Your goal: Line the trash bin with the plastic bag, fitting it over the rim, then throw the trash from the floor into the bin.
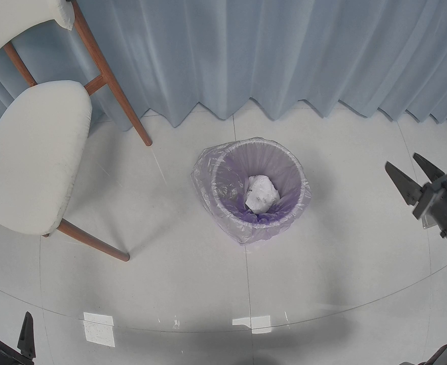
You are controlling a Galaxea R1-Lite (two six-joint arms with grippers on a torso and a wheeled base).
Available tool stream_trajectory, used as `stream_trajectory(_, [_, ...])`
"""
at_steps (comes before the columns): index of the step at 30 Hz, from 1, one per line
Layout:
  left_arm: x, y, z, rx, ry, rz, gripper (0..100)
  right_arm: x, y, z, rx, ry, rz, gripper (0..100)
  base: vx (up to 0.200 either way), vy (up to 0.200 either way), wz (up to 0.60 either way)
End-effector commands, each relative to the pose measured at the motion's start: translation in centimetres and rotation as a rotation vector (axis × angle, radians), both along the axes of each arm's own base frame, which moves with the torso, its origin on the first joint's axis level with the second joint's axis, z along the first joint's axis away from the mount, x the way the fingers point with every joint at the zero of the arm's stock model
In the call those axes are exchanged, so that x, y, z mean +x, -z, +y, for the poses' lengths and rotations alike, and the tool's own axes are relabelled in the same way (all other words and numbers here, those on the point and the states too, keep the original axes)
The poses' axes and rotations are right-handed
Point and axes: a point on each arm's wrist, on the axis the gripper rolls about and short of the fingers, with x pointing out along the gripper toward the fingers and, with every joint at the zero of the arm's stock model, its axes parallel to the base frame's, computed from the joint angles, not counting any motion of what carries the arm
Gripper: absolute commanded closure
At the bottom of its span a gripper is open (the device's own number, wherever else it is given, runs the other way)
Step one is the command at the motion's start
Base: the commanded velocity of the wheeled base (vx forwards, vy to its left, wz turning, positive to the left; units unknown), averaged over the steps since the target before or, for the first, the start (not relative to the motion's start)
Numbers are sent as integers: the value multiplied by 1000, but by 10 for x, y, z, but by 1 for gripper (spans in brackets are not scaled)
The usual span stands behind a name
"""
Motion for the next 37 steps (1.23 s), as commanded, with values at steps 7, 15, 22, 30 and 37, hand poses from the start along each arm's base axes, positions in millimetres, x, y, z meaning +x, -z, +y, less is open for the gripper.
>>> stream_trajectory(7, [1,8,-2,4,92,37,0,-205,116,-47,-7,474,89,0,0,0,0])
stream_trajectory(15, [1,7,-2,2,92,36,0,-204,121,-44,-85,329,109,0,0,0,0])
stream_trajectory(22, [1,7,-2,7,93,36,0,-204,121,-44,-31,361,121,0,0,0,0])
stream_trajectory(30, [1,8,-2,8,92,39,0,-204,121,-44,-36,359,121,0,0,0,0])
stream_trajectory(37, [1,7,-2,8,92,35,0,-204,121,-44,-37,360,121,0,0,0,0])
